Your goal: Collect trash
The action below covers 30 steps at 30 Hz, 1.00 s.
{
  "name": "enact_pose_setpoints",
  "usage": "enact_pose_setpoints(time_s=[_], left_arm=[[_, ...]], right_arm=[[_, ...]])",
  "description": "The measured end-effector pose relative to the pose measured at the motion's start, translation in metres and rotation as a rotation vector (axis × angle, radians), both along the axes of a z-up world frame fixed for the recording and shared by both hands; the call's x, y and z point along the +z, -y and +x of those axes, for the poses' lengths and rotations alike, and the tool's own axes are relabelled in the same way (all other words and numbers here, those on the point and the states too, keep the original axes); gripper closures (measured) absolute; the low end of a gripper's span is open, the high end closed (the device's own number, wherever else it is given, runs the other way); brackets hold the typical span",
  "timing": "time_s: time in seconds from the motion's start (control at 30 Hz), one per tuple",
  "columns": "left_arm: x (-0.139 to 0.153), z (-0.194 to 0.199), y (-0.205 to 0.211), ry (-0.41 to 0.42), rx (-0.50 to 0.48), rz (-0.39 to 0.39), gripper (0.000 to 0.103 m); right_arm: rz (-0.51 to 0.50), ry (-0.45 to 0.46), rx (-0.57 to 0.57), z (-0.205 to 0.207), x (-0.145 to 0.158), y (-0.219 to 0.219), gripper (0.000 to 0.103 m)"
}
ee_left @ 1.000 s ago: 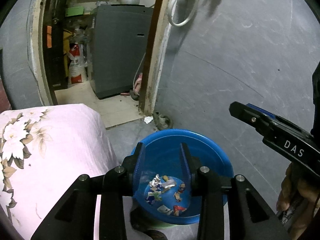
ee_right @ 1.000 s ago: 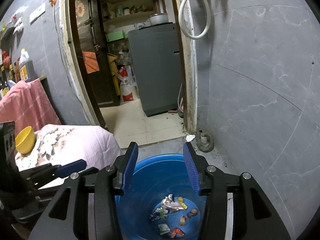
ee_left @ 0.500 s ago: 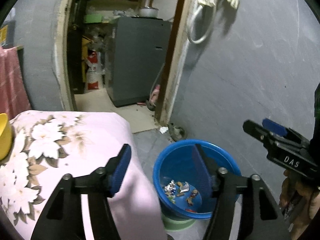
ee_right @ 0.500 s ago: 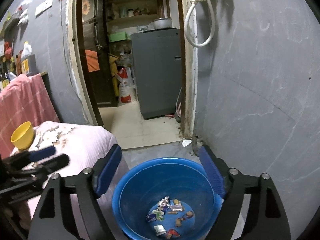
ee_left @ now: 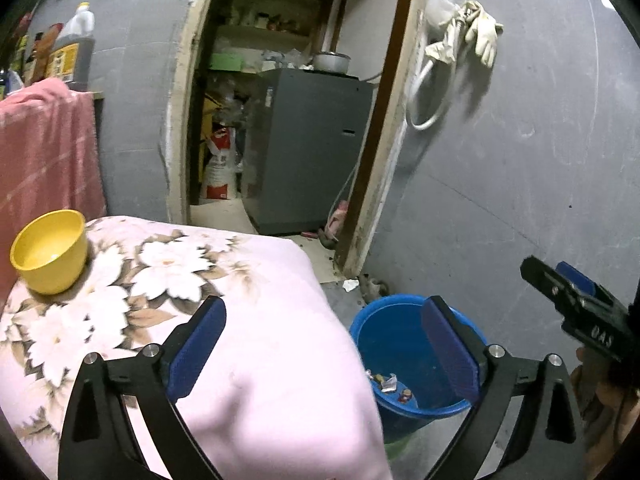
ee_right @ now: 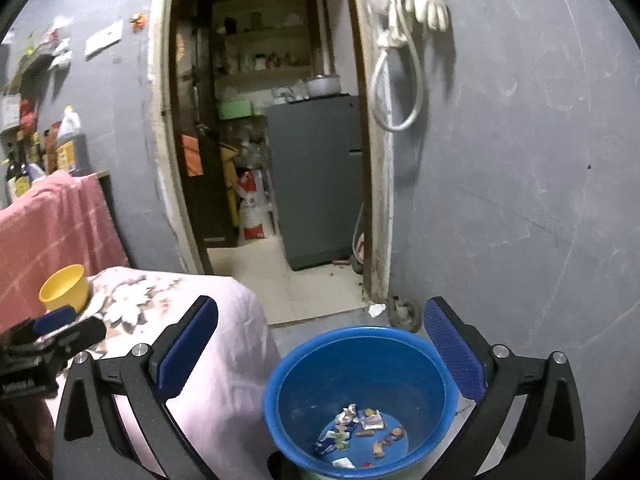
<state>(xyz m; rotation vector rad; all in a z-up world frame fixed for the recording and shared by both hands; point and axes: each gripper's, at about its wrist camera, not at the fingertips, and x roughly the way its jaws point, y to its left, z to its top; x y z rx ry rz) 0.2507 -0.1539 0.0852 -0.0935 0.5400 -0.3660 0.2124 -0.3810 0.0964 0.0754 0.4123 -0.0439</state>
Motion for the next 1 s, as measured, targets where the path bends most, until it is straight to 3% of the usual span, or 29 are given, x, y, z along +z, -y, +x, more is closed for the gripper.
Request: enact_pose_setpoints(time_s=[0.33, 0.6, 1.0], left_arm=[[0.001, -0.049, -0.022, 0.070, 0.040, -0.013, 0.003], [0.001, -0.083, -0.044, 0.102, 0.071, -0.030, 0.002], [-0.002, -0.138, -0.069, 0.200, 0.097, -0.003, 0.002]], right_arm=[[0.064, 0.104, -0.015, -0.053, -0.009, -0.022, 0.000], [0.042, 0.203, -0.042, -0.098, -0.009, -0.038, 0.000], [0.053, 0.275, -0.081, -0.140, -0.021, -0.057, 0.000]])
